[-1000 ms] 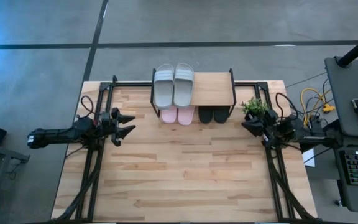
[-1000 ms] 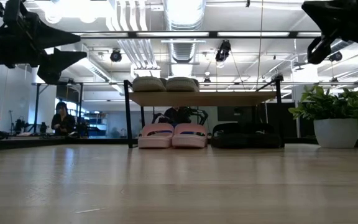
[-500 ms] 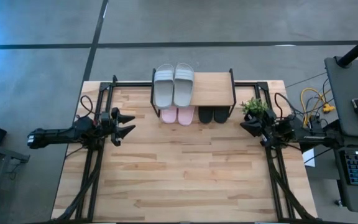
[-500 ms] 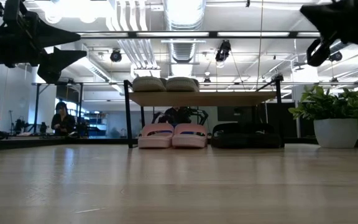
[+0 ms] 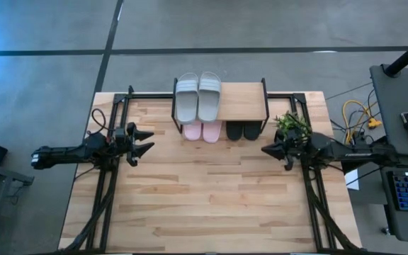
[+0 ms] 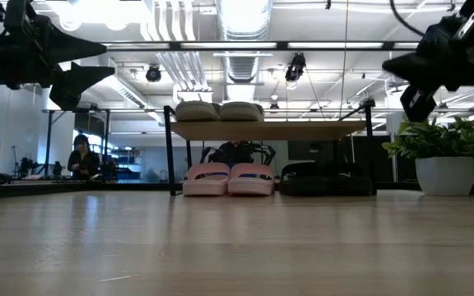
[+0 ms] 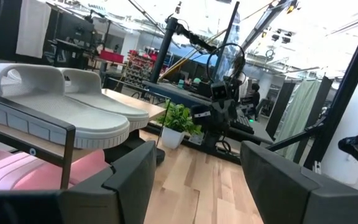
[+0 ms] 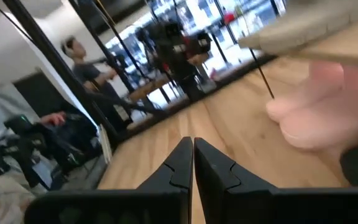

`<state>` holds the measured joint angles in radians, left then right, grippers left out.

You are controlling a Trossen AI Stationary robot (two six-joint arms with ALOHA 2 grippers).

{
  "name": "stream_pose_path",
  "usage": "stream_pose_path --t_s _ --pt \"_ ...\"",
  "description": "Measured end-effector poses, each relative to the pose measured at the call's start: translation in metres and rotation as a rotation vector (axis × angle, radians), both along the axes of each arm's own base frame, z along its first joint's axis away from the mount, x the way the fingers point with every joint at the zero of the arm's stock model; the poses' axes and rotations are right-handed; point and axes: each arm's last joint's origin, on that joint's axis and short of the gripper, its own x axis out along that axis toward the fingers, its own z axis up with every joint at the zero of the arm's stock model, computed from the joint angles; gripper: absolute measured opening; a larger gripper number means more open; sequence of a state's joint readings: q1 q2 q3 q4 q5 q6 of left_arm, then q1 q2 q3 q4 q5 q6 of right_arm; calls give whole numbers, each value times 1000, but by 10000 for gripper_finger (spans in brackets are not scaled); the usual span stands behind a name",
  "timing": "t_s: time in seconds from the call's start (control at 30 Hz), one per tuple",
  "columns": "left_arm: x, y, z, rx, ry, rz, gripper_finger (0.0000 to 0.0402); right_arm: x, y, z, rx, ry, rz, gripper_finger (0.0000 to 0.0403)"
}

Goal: Pick and place slides into the shelf
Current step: Return to Home Position

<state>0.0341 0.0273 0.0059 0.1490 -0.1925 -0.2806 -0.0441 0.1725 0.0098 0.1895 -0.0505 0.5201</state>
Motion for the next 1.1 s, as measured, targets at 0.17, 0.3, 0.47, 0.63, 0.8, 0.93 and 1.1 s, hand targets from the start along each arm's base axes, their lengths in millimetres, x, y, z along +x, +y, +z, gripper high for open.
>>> stream_pose_path --t_s 0.17,0.3,0.47,0.63,0.8,0.93,1.1 --pt "0 0 0 0 0 0 221 -6 0 21 -10 -227 0 9" --pt "0 0 0 0 1 0 221 -9 0 26 -12 -278 0 9" --pt "0 0 0 0 1 0 221 -7 -1 18 -9 -195 -8 9" --pt "0 0 0 0 1 0 221 -5 -1 -3 1 21 -11 9" --pt "0 0 0 0 1 -1 221 -6 -1 9 -5 -103 -11 9" --pt "0 0 0 0 1 -1 221 -6 -2 10 -3 -49 -21 9" --pt "0 0 0 0 1 -2 221 -7 -7 9 -2 -31 -73 9"
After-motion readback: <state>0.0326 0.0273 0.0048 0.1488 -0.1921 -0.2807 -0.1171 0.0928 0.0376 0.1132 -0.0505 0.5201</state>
